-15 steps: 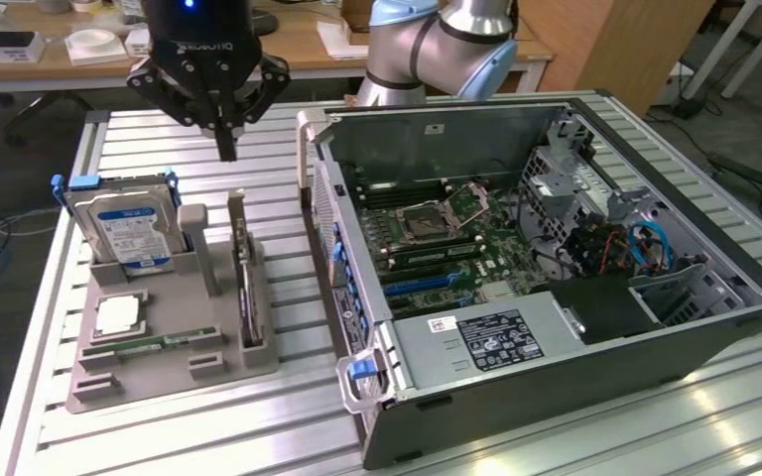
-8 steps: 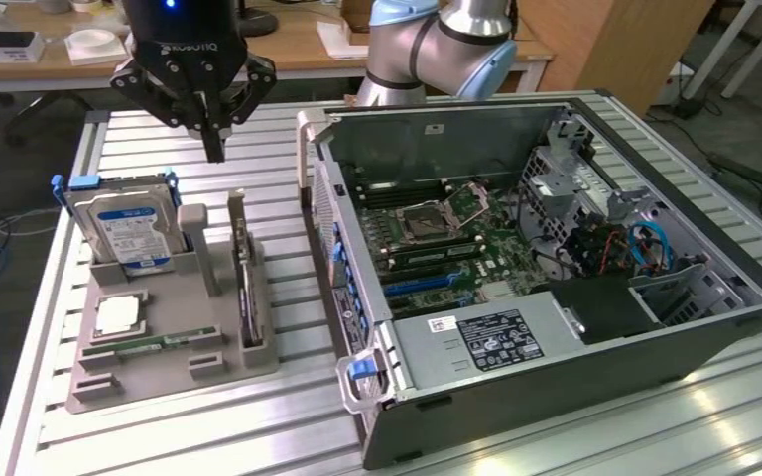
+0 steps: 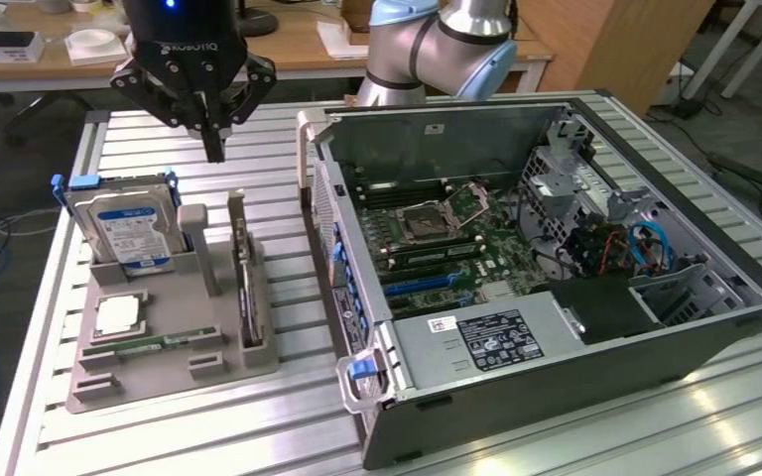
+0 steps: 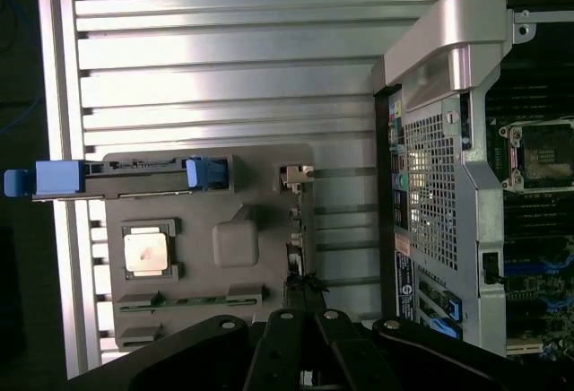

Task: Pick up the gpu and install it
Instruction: 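Pick up the gpu and move the gpu toward the slot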

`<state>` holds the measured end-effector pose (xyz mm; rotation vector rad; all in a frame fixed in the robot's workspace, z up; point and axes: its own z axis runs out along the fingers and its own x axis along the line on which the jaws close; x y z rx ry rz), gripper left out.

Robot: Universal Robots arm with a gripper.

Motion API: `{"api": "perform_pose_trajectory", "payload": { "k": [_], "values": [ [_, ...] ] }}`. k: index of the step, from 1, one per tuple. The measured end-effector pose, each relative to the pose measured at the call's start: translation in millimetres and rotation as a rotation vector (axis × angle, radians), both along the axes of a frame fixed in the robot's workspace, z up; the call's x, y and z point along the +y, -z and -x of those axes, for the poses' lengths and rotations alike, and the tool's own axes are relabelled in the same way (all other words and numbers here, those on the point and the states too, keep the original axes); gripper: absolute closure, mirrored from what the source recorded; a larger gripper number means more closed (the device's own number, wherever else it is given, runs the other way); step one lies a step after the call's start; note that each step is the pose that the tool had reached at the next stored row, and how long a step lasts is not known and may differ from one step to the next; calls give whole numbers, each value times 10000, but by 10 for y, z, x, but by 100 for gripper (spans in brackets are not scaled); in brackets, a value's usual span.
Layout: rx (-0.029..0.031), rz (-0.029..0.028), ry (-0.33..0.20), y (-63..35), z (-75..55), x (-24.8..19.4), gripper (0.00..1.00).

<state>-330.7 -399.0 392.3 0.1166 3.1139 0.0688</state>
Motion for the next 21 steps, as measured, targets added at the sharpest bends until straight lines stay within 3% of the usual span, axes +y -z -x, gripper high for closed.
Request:
{"api": "perform_pose_trajectory", "payload": {
  "k": [4,12,15,21],
  "values": [
    [0,0,0,0,0,0,89],
    [0,0,0,0,0,0,58],
    [-1,0,-37,0,0,0,58],
    [-1,-1,-609,0,5,-1,58]
  ]
}}
